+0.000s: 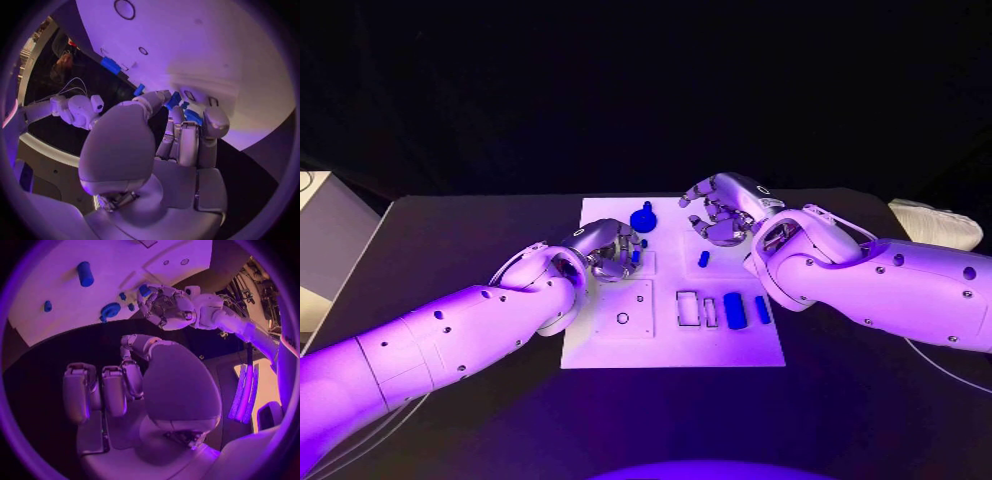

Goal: Assemble the parts on the task board

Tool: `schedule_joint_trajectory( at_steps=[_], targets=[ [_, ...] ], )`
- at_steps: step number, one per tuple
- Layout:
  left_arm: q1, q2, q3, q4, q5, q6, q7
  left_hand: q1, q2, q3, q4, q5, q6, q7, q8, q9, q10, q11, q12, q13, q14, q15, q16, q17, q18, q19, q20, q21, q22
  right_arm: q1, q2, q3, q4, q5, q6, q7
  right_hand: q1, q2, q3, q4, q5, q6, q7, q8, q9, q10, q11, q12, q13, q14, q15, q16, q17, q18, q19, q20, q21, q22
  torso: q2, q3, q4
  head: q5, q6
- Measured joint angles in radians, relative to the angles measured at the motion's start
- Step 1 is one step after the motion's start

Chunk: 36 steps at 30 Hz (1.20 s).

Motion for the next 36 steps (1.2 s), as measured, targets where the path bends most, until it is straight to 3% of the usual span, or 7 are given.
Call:
schedule_joint_trajectory(
  at_steps=[36],
  targets=[
    [-0.004,0.005,-0.001,-0.011,0.001,0.023,-0.007,-0.011,-0.011,-0.02,0.003,-0.001,-0.007,0.004,-0.004,-0.009,0.003,0.003,0.0,0.004,0.0,0.0,0.0,0.0,0.0,0.0,0.0,0.0,-0.007,0.002,-0.003,0.0,0.001,0.002,0.0,0.0,-0.004,-0.004,0.0,-0.006,0.0,0.001,-0.001,0.0,-0.001,0.0,0.0,0.0,0.0,0.0,0.0,0.0,0.0,0.0,0.0,0.0,0.0,-0.001,-0.001,0.0003,0.0012,-0.003,-0.006]
  ],
)
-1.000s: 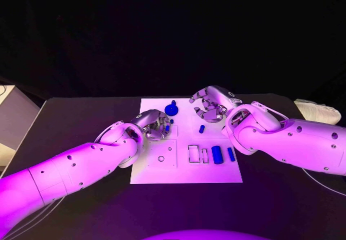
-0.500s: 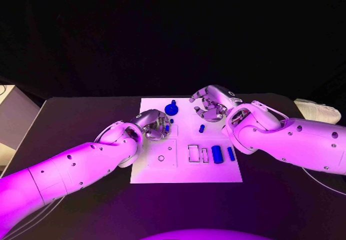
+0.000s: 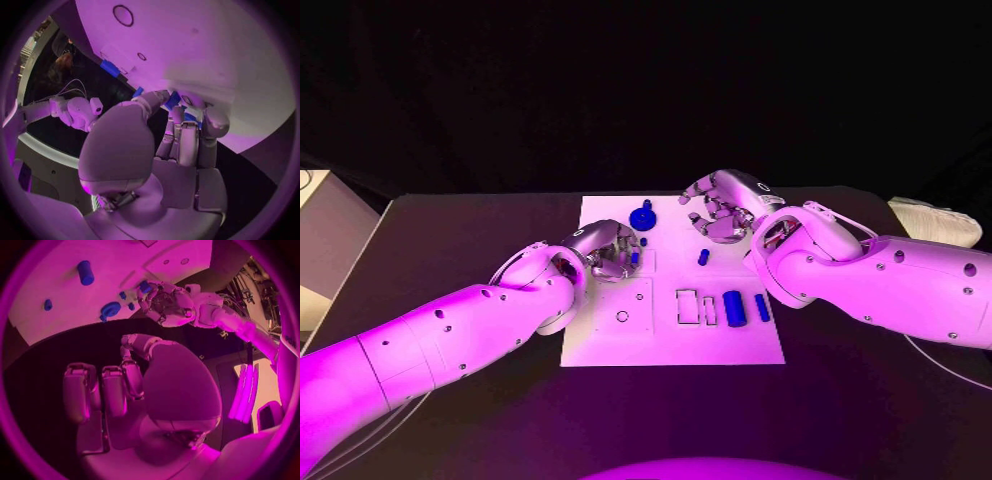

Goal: Assemble the parts on the task board

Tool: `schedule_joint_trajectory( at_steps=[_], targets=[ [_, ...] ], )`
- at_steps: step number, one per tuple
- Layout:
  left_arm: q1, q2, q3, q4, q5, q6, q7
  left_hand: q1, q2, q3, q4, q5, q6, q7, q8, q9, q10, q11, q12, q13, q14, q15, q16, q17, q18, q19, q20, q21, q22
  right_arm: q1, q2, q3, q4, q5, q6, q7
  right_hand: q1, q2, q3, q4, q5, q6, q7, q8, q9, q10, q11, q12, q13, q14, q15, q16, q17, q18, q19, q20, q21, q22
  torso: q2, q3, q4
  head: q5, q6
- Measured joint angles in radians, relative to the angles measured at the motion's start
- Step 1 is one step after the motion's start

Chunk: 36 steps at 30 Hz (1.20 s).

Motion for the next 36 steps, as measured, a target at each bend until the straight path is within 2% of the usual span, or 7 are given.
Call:
schedule_joint_trajectory(
  at_steps=[9,15,25,30,36],
  targets=[
    [0.0,-0.001,0.0,0.001,0.0,0.005,-0.003,0.003,-0.003,-0.005,0.0,0.0,-0.019,0.005,-0.006,-0.007,0.0,0.0,0.0,0.001,0.0,0.0,0.0,0.0,0.0,0.0,0.0,-0.004,-0.003,0.0,-0.001,0.0,0.0,0.001,0.0,0.0,-0.004,0.004,0.0,0.0,0.0,0.0,0.0,0.0,0.0,0.0,0.0,0.0,0.0,0.0,0.0,0.0,0.0,0.0,0.0,0.0,0.0,0.0,0.0,0.0002,-0.0002,0.0,0.0],
    [-0.001,-0.002,-0.001,0.003,0.0,0.01,-0.006,0.009,-0.009,-0.008,-0.003,0.0,-0.051,0.009,-0.03,-0.019,-0.006,0.005,0.005,0.004,-0.004,0.004,0.0,0.0,0.0,-0.003,0.003,-0.004,-0.005,0.0,-0.002,0.0,0.0,0.001,0.0,0.0,-0.004,0.004,0.0,0.0,0.0,0.0,0.0,0.0,0.0,0.0,0.0,0.0,0.0,0.0,0.0,0.0,0.0,0.0,0.0,0.0,0.0,0.0,0.0,0.0001,0.0001,0.0,0.0],
    [-0.004,-0.005,-0.001,0.005,0.0,0.018,-0.011,0.009,-0.017,-0.011,-0.005,0.0,-0.064,0.014,-0.041,-0.028,-0.006,0.005,0.01,0.006,-0.004,0.004,0.0,0.0,0.0,-0.004,0.004,-0.004,-0.004,0.0,-0.002,0.0,0.0,0.001,0.0,0.0,-0.004,0.004,0.001,-0.001,0.0,0.0,0.0,0.0,0.0,0.0,0.0,0.0,0.001,0.002,0.002,0.0,0.0,0.0,0.0,0.0,0.0,0.0,0.0,-0.0006,0.0003,0.0,-0.001],
    [-0.004,-0.007,-0.001,0.008,0.0,0.019,-0.013,0.009,-0.025,-0.018,-0.004,0.0,-0.099,0.02,-0.063,-0.042,-0.009,0.009,0.016,0.008,0.0,0.007,0.0,0.0,0.0,-0.004,0.004,-0.004,-0.004,0.0,-0.002,0.0,0.0,0.002,0.0,0.0,-0.004,0.004,0.003,-0.003,0.0,0.0,0.0,0.0,0.0,0.0,0.0,0.0,0.001,0.003,0.003,0.0,0.0,0.0,0.0,0.0,0.0,0.001,0.0,-0.0006,0.0005,0.0,-0.002],
    [-0.007,-0.008,-0.001,0.014,0.001,0.019,-0.014,0.009,-0.025,-0.023,-0.004,0.0,-0.119,0.019,-0.071,-0.048,-0.009,0.009,0.02,0.009,0.0,0.007,0.004,0.0,0.0,-0.004,0.004,-0.004,-0.002,0.0,-0.002,0.0,0.0,0.002,0.0,0.0,-0.004,0.004,0.003,-0.003,0.0,0.0,0.0,0.0,0.0,0.0,0.0,0.0,0.001,0.003,0.003,0.0,0.0,0.0,0.0,0.0,0.0,0.0,0.0,-0.0005,0.0003,0.0,-0.002]
  ],
)
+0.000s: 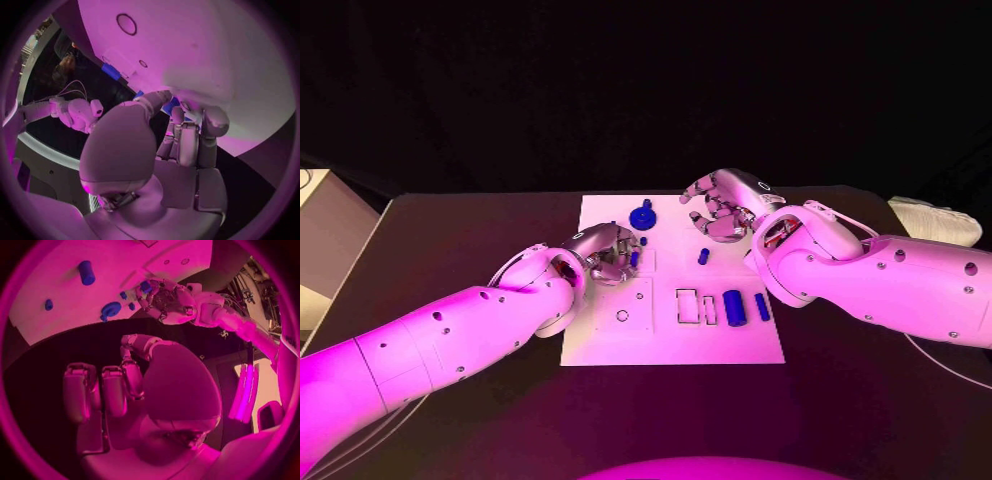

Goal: Assemble the parts on the task board

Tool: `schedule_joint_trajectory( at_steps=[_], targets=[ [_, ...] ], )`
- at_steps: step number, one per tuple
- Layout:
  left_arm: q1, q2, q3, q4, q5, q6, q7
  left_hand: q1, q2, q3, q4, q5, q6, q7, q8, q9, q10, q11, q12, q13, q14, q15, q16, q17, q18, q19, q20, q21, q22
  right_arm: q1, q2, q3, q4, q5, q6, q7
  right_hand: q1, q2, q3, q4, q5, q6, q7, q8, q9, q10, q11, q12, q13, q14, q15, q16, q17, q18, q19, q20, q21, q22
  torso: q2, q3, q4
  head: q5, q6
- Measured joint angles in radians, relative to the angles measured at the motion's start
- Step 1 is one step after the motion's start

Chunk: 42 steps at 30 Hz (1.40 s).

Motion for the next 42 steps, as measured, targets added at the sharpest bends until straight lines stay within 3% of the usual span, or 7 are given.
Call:
schedule_joint_trajectory(
  at_steps=[13,17,22,27,32,36,42],
  targets=[
    [-0.006,-0.013,0.009,0.033,0.015,-0.01,0.008,0.0,0.0,-0.027,0.007,0.0,-0.069,-0.019,-0.005,-0.015,0.0,-0.015,0.0,0.0,0.002,-0.009,0.0,0.0,0.0,0.0,0.0,0.0,0.001,0.0,0.0,0.0,-0.002,0.001,0.0,0.0,0.0,0.0,0.0,0.0,0.0,0.0,0.0,0.0,-0.001,0.0,0.0,0.0,0.0,0.0,0.0,0.0,0.0,0.0,0.0,0.0,0.0,0.0,0.0,0.0,-0.0007,0.0,0.002],
    [-0.007,-0.03,0.03,0.063,0.033,-0.01,0.015,-0.012,-0.012,-0.068,0.023,0.0,-0.097,-0.013,0.008,-0.018,0.0,-0.014,0.004,0.001,0.002,-0.009,0.0,0.0,0.0,-0.004,-0.004,-0.009,-0.008,0.0,-0.001,0.0,-0.007,0.003,0.0,0.0,-0.003,-0.003,0.0,0.0,0.0,0.0,0.0,0.0,-0.001,0.0,0.0,0.0,0.0,0.0,0.0,0.0,0.0,0.0,0.0,0.0,0.0,0.0,0.0,0.0,-0.0007,-0.001,0.003],
    [-0.007,-0.062,0.075,0.107,0.066,0.001,0.022,-0.003,-0.003,-0.229,0.076,0.0,-0.154,-0.003,0.073,-0.019,-0.025,-0.005,0.011,0.005,-0.025,-0.001,-0.005,-0.015,0.0,-0.032,0.005,-0.04,-0.044,0.0,-0.001,0.0,-0.018,0.007,0.0,0.0,-0.004,-0.004,0.0,0.0,0.0,0.0,0.0,0.0,-0.001,0.0,0.0,0.0,0.0,0.0,0.0,0.0,0.0,0.0,0.0,0.0,0.0,0.0,-0.001,0.0004,0.0006,-0.002,0.007],
    [-0.001,-0.101,0.126,0.138,0.144,0.037,0.021,0.063,0.065,-0.435,0.203,0.0,-0.198,-0.001,0.197,-0.024,-0.056,0.038,-0.021,-0.024,-0.188,0.037,-0.126,-0.255,0.039,-0.181,0.038,-0.25,-0.281,0.0,0.0,0.0,-0.031,0.015,0.0,0.001,-0.004,-0.004,-0.003,-0.003,0.0,-0.001,0.001,-0.003,-0.001,0.0,0.0,0.0,0.0,0.0,0.0,0.0,0.0,0.0,0.0,0.0,0.0,0.0,-0.002,0.002,0.0012,-0.001,0.012],
    [0.015,-0.132,0.145,0.142,0.249,0.11,0.003,-0.012,0.144,-0.502,0.219,-0.006,-0.198,-0.001,0.249,-0.062,-0.042,0.048,-0.133,-0.111,-0.327,0.041,-0.326,-0.531,0.047,-0.199,0.04,-0.418,-0.435,0.0,0.0,0.0,-0.043,0.029,0.0,0.003,-0.004,-0.004,-0.003,-0.003,0.0,-0.003,0.003,-0.004,-0.001,0.0,0.0,0.0,0.0,0.0,0.0,0.0,0.0,0.0,0.0,0.0,0.0,0.0,-0.004,0.0034,0.0012,0.002,0.022],
    [0.026,-0.135,0.149,0.112,0.315,0.177,-0.026,-0.058,0.177,-0.523,0.222,-0.006,-0.155,0.001,0.279,-0.083,0.015,0.039,-0.139,-0.127,-0.178,0.031,-0.224,-0.357,0.047,-0.116,0.03,-0.406,-0.436,0.0,0.003,0.0,-0.054,0.042,0.001,0.003,-0.004,-0.004,-0.003,-0.003,0.0,-0.003,0.003,-0.004,-0.002,0.0,0.0,0.0,0.0,0.0,0.0,0.0,0.0,0.0,0.0,0.0,0.0,0.0,-0.006,0.0065,0.0019,0.005,0.036],
    [0.047,-0.12,0.15,0.068,0.359,0.258,-0.084,-0.114,0.209,-0.55,0.221,-0.006,-0.047,0.001,0.335,-0.086,0.09,0.01,-0.076,-0.092,-0.004,0.006,-0.049,-0.058,0.006,0.054,0.006,-0.119,-0.121,0.0,0.011,-0.001,-0.065,0.056,0.002,0.005,-0.004,-0.004,0.0,-0.006,0.004,-0.003,0.003,-0.004,-0.002,0.0,0.0,0.0,0.0,0.0,0.0,0.0,0.0,0.0,0.0,0.0,0.0,-0.001,-0.01,0.0096,0.0017,0.001,0.038]
  ],
)
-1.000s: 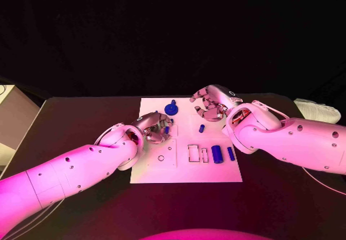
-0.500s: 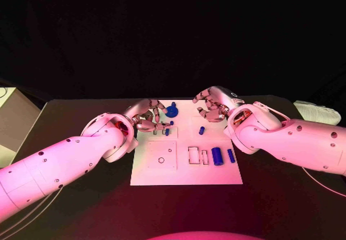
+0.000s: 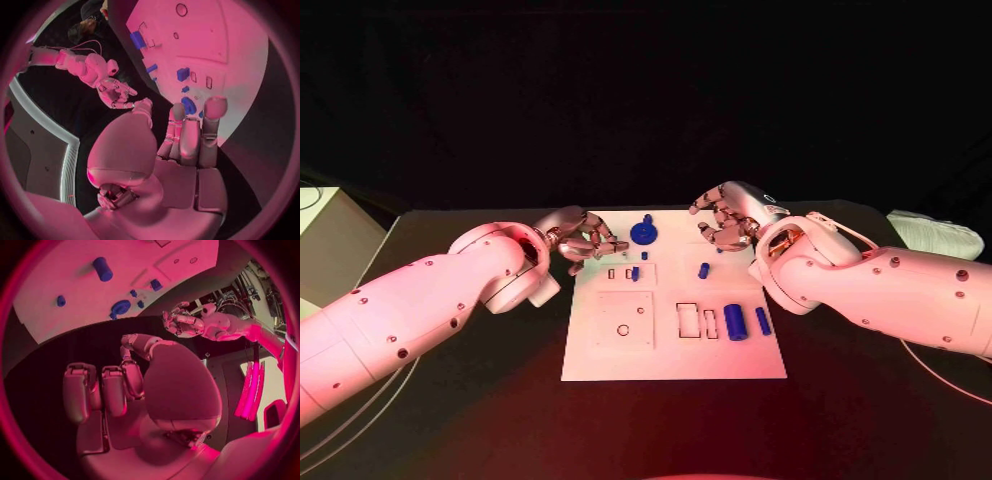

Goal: Assemble the parts on the task board

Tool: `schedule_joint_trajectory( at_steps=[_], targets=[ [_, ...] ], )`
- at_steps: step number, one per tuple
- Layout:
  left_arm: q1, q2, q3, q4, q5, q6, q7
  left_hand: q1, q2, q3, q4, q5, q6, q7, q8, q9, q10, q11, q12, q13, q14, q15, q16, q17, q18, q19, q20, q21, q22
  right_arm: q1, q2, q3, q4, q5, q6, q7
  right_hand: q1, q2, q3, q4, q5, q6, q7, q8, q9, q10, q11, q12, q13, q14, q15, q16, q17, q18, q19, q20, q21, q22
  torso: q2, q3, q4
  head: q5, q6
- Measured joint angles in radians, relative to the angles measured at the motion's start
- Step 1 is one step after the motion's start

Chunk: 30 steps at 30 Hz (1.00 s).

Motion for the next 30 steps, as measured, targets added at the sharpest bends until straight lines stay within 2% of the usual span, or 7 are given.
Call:
schedule_joint_trajectory(
  at_steps=[5,9,14,20,25,27,30],
  targets=[
    [0.028,0.031,-0.002,-0.041,0.01,0.079,-0.07,-0.024,0.024,-0.012,0.002,0.0,0.027,-0.019,0.017,0.019,0.124,-0.018,0.09,0.175,0.042,-0.015,0.078,0.059,-0.037,0.071,-0.012,0.159,0.183,0.0,0.003,-0.001,-0.017,0.024,-0.002,0.007,-0.024,0.0,-0.001,0.001,-0.009,0.004,0.004,0.0,0.0,0.0,0.0,0.0,0.0,-0.002,0.002,0.0,0.0,0.0,0.0,0.0,0.0,0.0,0.0,0.0007,-0.0005,0.0,0.0],
    [0.059,0.055,-0.011,-0.069,0.008,0.14,-0.126,-0.028,0.028,-0.012,0.003,0.004,0.028,-0.02,0.017,0.024,0.149,-0.022,0.104,0.214,0.042,-0.015,0.082,0.059,-0.037,0.075,-0.013,0.182,0.21,0.003,0.007,-0.001,-0.041,0.076,-0.017,0.036,-0.043,-0.006,-0.023,0.012,-0.078,0.015,0.0,0.006,0.002,-0.018,0.0,-0.02,0.0,-0.004,0.004,-0.006,0.0,0.0,0.0,0.0,-0.029,0.0,0.0,0.0013,0.0001,0.001,-0.003],
    [0.099,0.084,-0.037,-0.098,0.002,0.194,-0.178,-0.028,0.028,-0.012,0.003,0.008,0.035,-0.027,0.017,0.032,0.182,-0.025,0.123,0.265,0.045,-0.018,0.093,0.059,-0.038,0.093,-0.017,0.211,0.247,0.011,0.016,-0.001,-0.071,0.161,-0.056,0.114,-0.066,-0.021,-0.057,0.036,-0.14,0.014,0.0,0.027,0.008,-0.133,0.002,-0.152,-0.119,-0.004,0.004,-0.099,0.0,0.017,0.0,0.0,-0.222,0.0,0.0,0.0011,0.0017,0.003,-0.006],
    [0.144,0.132,-0.079,-0.138,-0.015,0.255,-0.235,-0.041,0.041,-0.022,0.001,0.008,0.049,-0.034,0.017,0.043,0.225,-0.031,0.147,0.331,0.044,-0.019,0.105,0.059,-0.053,0.102,-0.019,0.238,0.28,0.018,0.03,-0.001,-0.112,0.294,-0.096,0.236,-0.058,-0.019,-0.085,0.057,-0.129,-0.044,0.004,0.072,0.022,-0.37,0.035,-0.454,-0.417,-0.095,0.014,-0.348,-0.213,0.084,-0.096,0.016,-0.643,-0.148,0.0,0.0004,0.0025,0.007,-0.008],
    [0.16,0.162,-0.094,-0.155,-0.044,0.297,-0.265,-0.056,0.045,-0.029,0.0,0.008,0.055,-0.033,0.013,0.048,0.245,-0.033,0.155,0.363,0.045,-0.026,0.113,0.059,-0.053,0.103,-0.02,0.246,0.292,0.022,0.039,-0.001,-0.132,0.374,-0.114,0.301,-0.043,-0.022,-0.092,0.064,-0.118,-0.073,0.008,0.094,0.028,-0.427,0.034,-0.502,-0.474,-0.137,0.02,-0.429,-0.28,0.097,-0.123,0.022,-0.771,-0.226,0.001,0.0003,0.0018,0.009,-0.007],
    [0.166,0.174,-0.098,-0.163,-0.054,0.31,-0.274,-0.062,0.049,-0.033,0.001,0.008,0.049,-0.028,-0.003,0.048,0.265,-0.031,0.166,0.388,0.045,-0.026,0.117,0.059,-0.053,0.114,-0.02,0.258,0.306,0.023,0.042,-0.001,-0.138,0.396,-0.121,0.318,-0.04,-0.025,-0.096,0.068,-0.118,-0.088,0.011,0.111,0.032,-0.444,0.034,-0.527,-0.503,-0.181,0.022,-0.511,-0.346,0.133,-0.171,0.023,-0.952,-0.333,0.001,0.0001,0.0015,0.01,-0.006],
    [0.176,0.193,-0.105,-0.173,-0.069,0.325,-0.287,-0.07,0.057,-0.036,-0.002,0.008,0.031,-0.024,-0.039,0.042,0.283,-0.024,0.173,0.411,0.045,-0.026,0.122,0.059,-0.053,0.12,-0.015,0.271,0.321,0.024,0.046,-0.001,-0.145,0.422,-0.132,0.337,-0.034,-0.032,-0.103,0.075,-0.108,-0.107,0.014,0.137,0.037,-0.452,0.03,-0.581,-0.57,-0.23,0.023,-0.65,-0.45,0.133,-0.183,0.025,-1.065,-0.415,0.001,0.0001,0.0009,0.012,-0.005]
  ],
)
